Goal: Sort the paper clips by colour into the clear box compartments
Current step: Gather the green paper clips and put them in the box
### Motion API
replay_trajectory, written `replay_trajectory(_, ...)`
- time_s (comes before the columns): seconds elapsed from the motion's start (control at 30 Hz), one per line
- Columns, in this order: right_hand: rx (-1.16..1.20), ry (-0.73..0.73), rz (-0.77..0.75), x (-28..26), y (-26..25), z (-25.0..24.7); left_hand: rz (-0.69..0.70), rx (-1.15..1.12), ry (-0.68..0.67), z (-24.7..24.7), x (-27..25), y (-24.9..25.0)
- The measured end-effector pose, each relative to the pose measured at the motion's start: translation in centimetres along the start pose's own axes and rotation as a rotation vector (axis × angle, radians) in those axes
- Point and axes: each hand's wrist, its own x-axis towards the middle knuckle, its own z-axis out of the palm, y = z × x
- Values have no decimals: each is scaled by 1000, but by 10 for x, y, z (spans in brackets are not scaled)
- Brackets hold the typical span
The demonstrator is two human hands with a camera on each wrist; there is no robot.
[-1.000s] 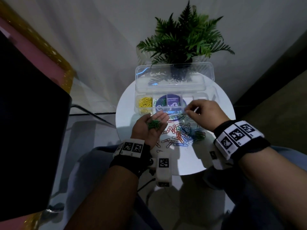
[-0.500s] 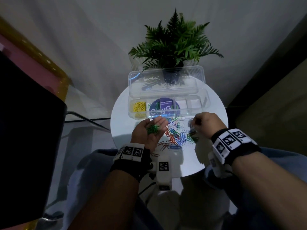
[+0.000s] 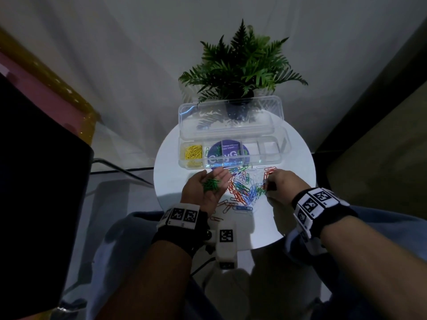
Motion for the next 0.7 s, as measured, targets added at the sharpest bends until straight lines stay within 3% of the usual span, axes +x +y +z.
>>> replay_trajectory(0.17, 79, -13, 15, 0, 2, -2, 16, 31, 6, 0, 3, -2)
replay_trajectory(0.33, 460, 103, 57, -1, 9, -2, 16, 29, -25, -2, 6, -2)
replay_trajectory(0.5, 781, 68, 30, -3, 5, -9, 2, 18, -42, -2, 5, -2)
replay_trajectory(0.7, 764, 74, -111, -11, -32, -32, -34, 96, -14, 3, 2, -8)
